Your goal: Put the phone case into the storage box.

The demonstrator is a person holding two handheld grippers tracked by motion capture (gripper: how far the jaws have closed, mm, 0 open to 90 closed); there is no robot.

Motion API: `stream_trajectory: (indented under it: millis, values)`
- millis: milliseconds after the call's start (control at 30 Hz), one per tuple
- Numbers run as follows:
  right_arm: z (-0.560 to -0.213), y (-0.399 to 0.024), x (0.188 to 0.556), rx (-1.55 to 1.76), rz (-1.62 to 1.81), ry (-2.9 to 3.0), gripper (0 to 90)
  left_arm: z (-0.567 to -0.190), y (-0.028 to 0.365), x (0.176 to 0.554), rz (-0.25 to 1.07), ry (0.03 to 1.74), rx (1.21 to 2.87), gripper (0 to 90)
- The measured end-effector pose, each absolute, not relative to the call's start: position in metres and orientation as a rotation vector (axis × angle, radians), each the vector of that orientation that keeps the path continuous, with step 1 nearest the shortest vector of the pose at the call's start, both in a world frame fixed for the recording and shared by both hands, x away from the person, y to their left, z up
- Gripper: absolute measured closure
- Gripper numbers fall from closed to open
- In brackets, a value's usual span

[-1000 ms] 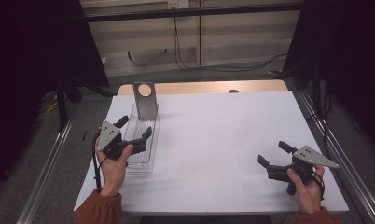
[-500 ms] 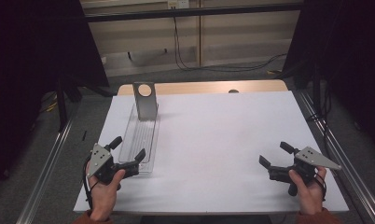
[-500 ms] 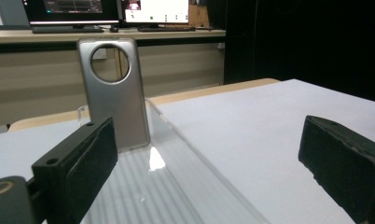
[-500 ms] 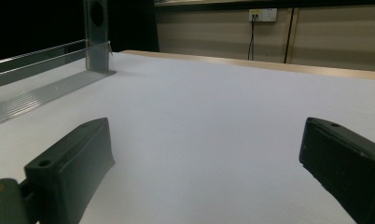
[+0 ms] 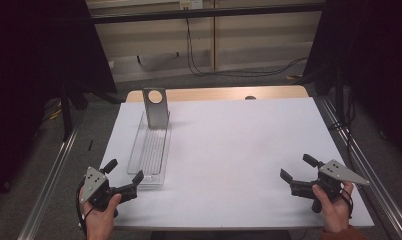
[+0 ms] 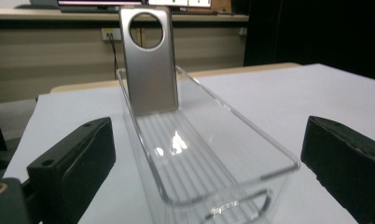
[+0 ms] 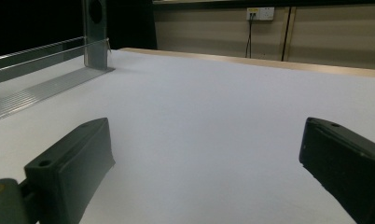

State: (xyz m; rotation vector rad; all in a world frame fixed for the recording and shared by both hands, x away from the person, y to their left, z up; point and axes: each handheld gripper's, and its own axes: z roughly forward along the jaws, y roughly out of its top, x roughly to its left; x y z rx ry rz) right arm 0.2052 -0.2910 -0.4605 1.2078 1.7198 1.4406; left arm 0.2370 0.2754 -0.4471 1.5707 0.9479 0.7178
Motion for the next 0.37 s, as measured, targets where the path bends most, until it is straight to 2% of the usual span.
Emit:
stream_trajectory:
  millis: [367]
  values:
    - [-0.4636,-0.293,0.2024,1.215,1.443,1.731,2.0,-0.4505,0.2779,0.2268,0.725,0.957,1.624,3.0]
